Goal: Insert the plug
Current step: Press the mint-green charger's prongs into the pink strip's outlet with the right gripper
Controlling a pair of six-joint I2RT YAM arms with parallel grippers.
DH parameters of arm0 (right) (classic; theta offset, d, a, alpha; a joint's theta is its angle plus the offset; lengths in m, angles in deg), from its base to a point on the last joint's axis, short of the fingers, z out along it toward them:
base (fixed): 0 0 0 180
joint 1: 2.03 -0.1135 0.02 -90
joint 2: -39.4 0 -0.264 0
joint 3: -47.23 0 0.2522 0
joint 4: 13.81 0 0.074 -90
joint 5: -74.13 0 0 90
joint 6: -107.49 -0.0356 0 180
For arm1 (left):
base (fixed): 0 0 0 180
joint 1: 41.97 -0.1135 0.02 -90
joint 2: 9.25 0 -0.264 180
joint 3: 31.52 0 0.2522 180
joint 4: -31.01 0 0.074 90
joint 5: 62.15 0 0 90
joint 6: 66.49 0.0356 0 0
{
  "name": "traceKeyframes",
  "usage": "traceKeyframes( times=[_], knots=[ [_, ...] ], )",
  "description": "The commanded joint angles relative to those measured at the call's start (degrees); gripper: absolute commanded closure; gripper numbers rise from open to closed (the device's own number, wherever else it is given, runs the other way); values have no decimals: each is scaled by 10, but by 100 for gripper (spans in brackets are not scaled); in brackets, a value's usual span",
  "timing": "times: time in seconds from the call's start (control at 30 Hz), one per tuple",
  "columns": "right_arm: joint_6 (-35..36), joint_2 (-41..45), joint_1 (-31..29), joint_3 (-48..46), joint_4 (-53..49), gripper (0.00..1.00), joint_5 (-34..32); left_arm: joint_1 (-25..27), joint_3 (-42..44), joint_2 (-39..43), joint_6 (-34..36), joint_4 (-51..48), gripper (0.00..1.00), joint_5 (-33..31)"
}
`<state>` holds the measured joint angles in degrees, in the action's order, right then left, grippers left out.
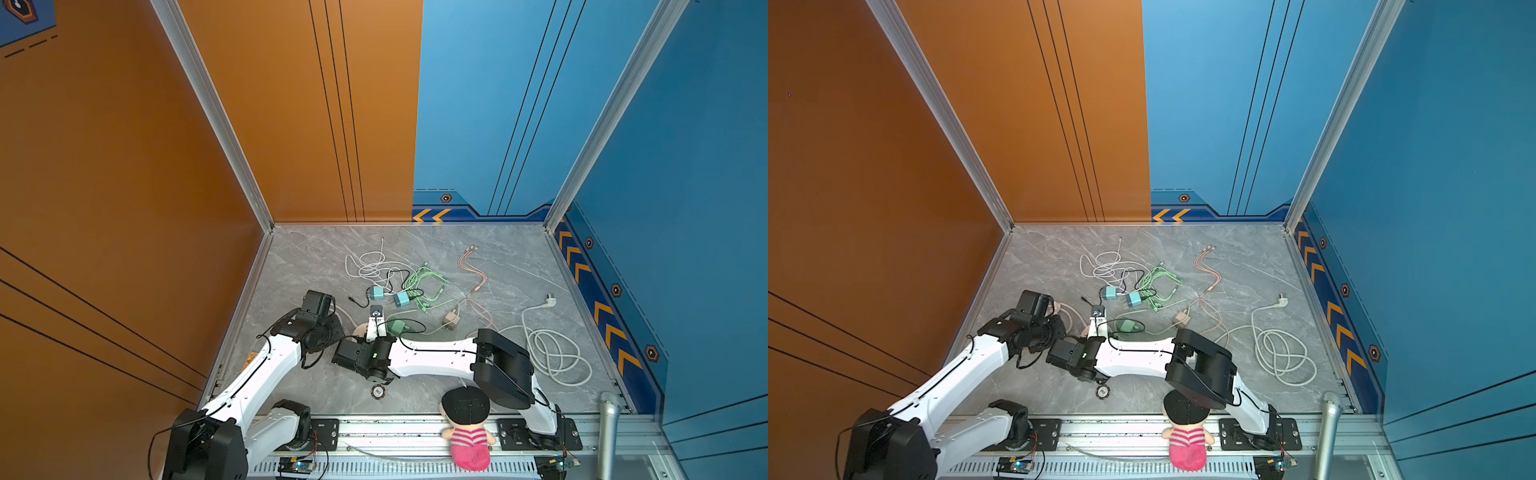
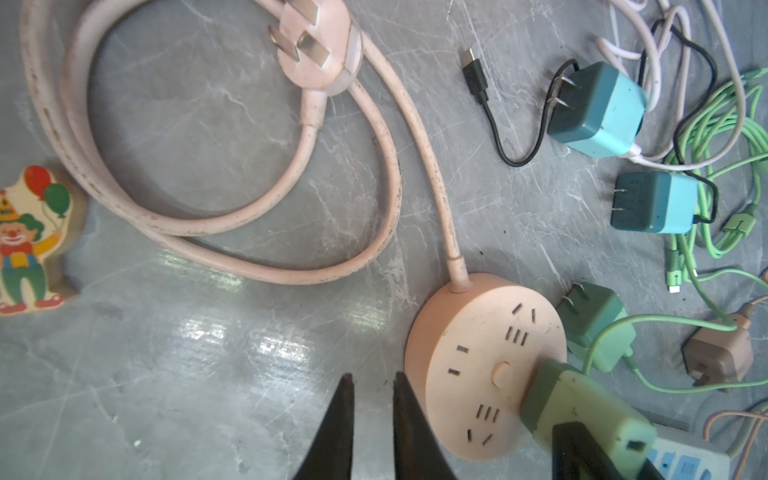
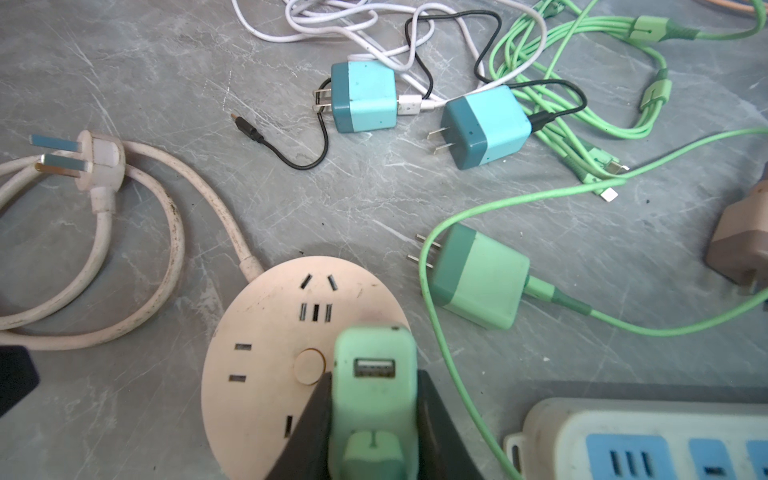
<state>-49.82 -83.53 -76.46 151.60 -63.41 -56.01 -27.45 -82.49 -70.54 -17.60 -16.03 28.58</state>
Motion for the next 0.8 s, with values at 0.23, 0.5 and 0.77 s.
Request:
traceKeyframes(
  times=[0.23, 0.5, 0.77],
  knots=[
    [20, -84, 5, -48, -6, 100, 202, 19, -21, -5, 9, -16, 81, 14],
    [31, -85, 11, -46, -2, 100, 203, 29, -28, -10, 8, -15, 80, 12],
    [56, -49, 8, -39, -3, 90, 155, 30, -34, -14, 8, -14, 80, 1]
  ],
)
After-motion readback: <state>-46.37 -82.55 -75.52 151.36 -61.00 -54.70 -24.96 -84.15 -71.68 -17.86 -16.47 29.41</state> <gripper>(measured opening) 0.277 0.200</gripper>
